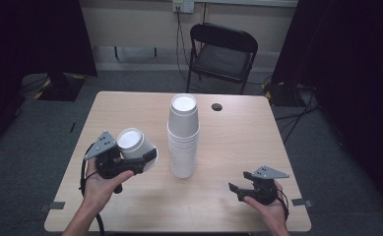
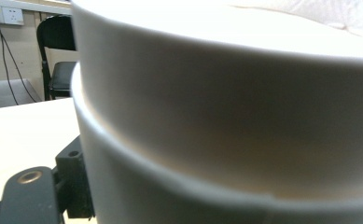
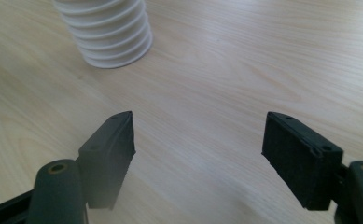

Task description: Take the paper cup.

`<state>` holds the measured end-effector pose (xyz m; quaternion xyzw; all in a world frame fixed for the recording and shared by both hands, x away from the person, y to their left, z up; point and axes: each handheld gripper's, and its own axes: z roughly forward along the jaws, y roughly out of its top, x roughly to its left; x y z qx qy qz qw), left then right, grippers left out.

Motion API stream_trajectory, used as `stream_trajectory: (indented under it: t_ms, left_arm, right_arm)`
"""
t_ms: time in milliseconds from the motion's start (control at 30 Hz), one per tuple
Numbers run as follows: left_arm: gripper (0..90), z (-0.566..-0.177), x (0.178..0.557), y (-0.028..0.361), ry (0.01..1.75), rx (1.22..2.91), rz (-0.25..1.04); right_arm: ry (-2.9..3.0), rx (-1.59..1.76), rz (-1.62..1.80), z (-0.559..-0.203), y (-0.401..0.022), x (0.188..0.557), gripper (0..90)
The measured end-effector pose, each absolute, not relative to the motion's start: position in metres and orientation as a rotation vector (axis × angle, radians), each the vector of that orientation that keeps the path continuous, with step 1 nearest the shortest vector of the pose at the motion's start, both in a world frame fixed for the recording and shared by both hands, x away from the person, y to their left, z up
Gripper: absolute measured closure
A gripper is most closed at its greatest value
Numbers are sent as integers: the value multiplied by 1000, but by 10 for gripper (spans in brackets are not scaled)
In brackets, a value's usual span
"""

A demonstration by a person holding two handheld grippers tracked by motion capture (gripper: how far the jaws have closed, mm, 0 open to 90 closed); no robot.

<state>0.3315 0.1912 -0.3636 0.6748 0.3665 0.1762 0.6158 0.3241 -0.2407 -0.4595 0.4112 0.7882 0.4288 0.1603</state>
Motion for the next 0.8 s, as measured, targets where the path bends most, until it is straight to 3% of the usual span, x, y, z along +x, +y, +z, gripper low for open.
stream_trajectory:
  t_ms: [100, 500, 800]
  left_arm:
    - [152, -369, 331, 190, 841, 1584, 409]
    - [152, -388, 319, 181, 874, 1627, 387]
    - [153, -393, 317, 172, 869, 1636, 283]
  right_arm:
    - [2267, 1156, 1247, -457, -237, 323, 180]
    - [2317, 1016, 1322, -445, -214, 311, 176]
    - [2379, 920, 1362, -437, -187, 300, 260]
